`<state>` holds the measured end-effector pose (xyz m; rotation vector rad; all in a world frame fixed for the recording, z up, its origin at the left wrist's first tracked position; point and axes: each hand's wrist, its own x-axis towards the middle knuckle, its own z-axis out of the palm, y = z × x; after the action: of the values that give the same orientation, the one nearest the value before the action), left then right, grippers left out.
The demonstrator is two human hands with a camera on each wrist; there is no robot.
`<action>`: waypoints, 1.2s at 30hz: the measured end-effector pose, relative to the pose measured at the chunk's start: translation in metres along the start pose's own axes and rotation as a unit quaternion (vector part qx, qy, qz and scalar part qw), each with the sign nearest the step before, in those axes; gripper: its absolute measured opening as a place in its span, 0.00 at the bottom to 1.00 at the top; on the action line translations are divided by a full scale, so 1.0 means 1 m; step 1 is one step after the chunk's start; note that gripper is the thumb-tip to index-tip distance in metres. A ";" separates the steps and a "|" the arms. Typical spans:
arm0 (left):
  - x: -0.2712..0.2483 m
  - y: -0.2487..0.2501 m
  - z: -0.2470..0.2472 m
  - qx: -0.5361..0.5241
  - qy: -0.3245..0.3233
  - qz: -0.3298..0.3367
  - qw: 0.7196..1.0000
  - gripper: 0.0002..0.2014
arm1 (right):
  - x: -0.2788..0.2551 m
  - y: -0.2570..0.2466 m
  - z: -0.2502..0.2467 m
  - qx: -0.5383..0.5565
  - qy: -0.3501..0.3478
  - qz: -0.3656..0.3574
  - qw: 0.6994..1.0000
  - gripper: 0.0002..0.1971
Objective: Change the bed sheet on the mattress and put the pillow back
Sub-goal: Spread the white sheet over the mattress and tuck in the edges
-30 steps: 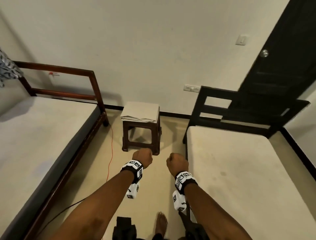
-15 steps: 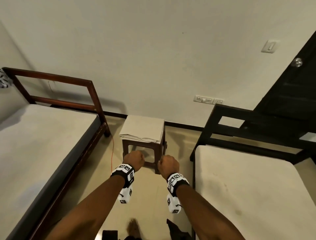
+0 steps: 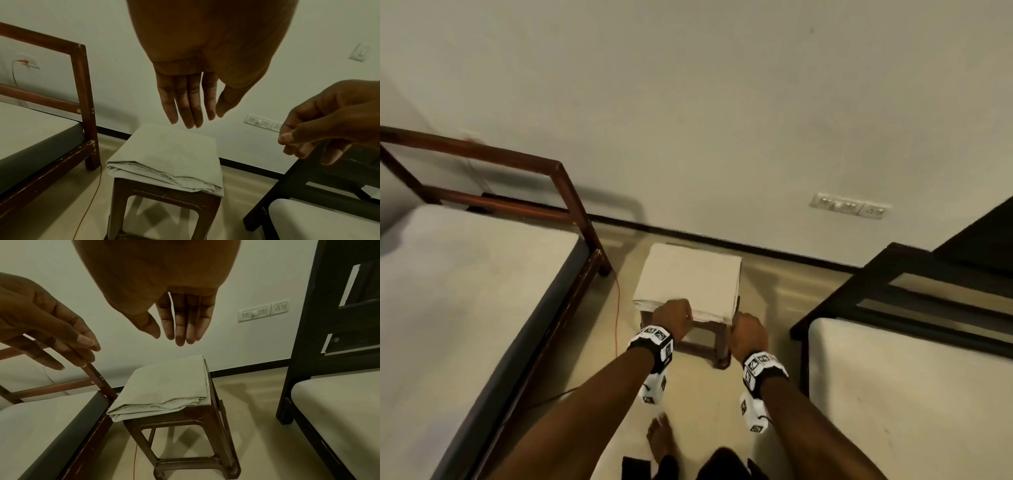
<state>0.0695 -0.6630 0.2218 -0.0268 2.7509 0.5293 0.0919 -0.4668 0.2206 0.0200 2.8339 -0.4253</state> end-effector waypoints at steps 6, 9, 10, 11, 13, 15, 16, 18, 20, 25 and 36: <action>0.086 -0.020 0.010 -0.013 -0.035 -0.022 0.999 0.07 | 0.087 -0.003 0.017 0.019 -0.036 0.023 0.999 0.14; 0.121 -0.036 0.022 -0.011 -0.049 -0.058 0.997 0.09 | 0.129 0.000 0.032 0.016 -0.080 0.039 0.996 0.14; 0.137 -0.042 0.027 -0.017 -0.039 -0.071 0.997 0.10 | 0.148 0.003 0.038 0.015 -0.082 0.028 0.996 0.14; 0.144 -0.047 0.030 -0.019 -0.035 -0.087 0.995 0.12 | 0.160 0.005 0.043 0.016 -0.088 0.031 0.996 0.14; 0.165 -0.058 0.040 -0.019 -0.027 -0.116 0.993 0.16 | 0.190 0.010 0.054 0.030 -0.098 0.058 0.993 0.16; 0.184 -0.069 0.050 -0.003 -0.030 -0.128 0.991 0.22 | 0.214 0.018 0.068 0.046 -0.107 0.090 0.989 0.19; 0.192 -0.075 0.052 -0.006 -0.029 -0.135 0.990 0.24 | 0.223 0.021 0.074 0.059 -0.101 0.103 0.988 0.21; 0.216 -0.087 0.056 -0.030 -0.021 -0.160 0.986 0.27 | 0.249 0.029 0.089 0.082 -0.090 0.126 0.985 0.24; 0.238 -0.104 0.065 -0.045 -0.013 -0.179 0.983 0.31 | 0.270 0.035 0.106 0.097 -0.086 0.151 0.980 0.28; 0.288 -0.146 0.080 -0.034 -0.004 -0.228 0.973 0.56 | 0.312 0.049 0.141 0.168 -0.068 0.246 0.952 0.36; 0.329 -0.182 0.099 -0.111 -0.089 -0.307 0.941 0.68 | 0.320 0.053 0.173 0.283 -0.047 0.351 0.891 0.34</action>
<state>-0.1935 -0.7814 -0.0381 -0.8192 2.3129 0.6151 -0.1671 -0.4746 -0.0410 1.0578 2.2772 -0.9975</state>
